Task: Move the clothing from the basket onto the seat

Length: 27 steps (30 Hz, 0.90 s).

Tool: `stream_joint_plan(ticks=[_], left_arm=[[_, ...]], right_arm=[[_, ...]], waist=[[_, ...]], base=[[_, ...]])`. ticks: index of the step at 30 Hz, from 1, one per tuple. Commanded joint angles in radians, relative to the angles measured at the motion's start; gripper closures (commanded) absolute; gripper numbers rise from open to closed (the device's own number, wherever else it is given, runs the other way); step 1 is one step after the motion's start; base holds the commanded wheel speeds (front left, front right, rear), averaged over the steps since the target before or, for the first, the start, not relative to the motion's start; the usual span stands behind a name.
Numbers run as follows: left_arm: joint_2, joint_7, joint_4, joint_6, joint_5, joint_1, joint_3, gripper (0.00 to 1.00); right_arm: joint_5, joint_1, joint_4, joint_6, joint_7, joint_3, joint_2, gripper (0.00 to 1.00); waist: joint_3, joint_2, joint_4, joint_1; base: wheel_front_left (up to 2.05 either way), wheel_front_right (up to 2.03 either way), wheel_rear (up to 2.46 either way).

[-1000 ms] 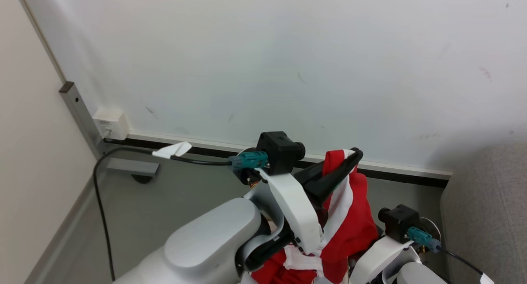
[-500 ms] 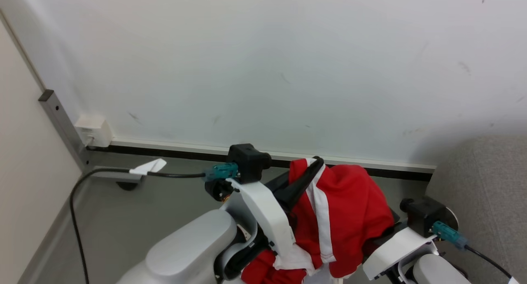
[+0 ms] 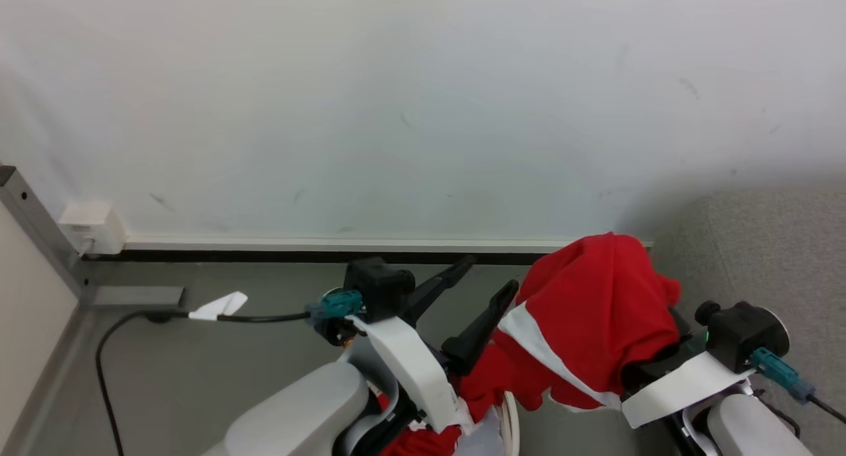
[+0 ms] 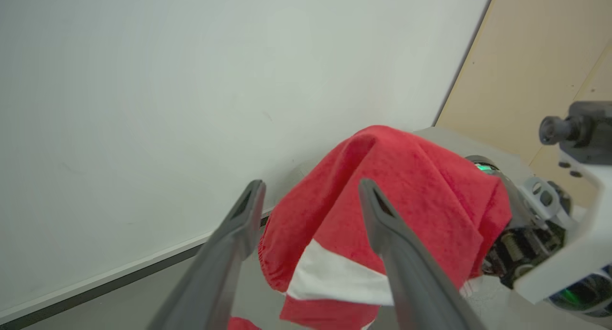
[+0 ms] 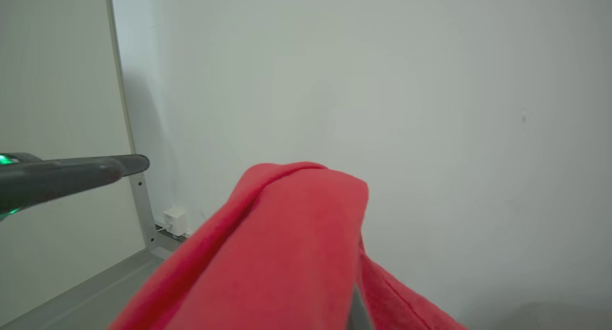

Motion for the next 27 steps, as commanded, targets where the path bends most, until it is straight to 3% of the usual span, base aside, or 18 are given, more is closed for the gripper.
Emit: stream_joint_plan(ticks=[1, 13, 27], left_arm=[[0.009, -0.014, -0.008, 0.008, 0.019, 0.022, -0.002, 0.0], [0.022, -0.062, -0.024, 0.013, 0.095, 0.072, 0.005, 0.0], [-0.011, -0.068, -0.038, -0.003, 0.243, 0.143, 0.099, 0.0]], right_arm=[[-0.005, 0.008, -0.013, -0.002, 0.001, -0.017, -0.018, 1.0], [-0.036, 0.042, -0.071, -0.002, 0.001, -0.101, -0.074, 1.0], [-0.054, 0.085, -0.151, -0.002, 0.001, -0.19, -0.074, 1.0]], waist=[[0.005, -0.0001, -0.031, -0.0001], [0.016, -0.0001, -0.185, -0.0001], [0.038, -0.0001, -0.367, -0.0001]], base=[[0.0, 0.0, 0.0], [0.0, 0.0, 0.0], [0.0, 0.0, 0.0]])
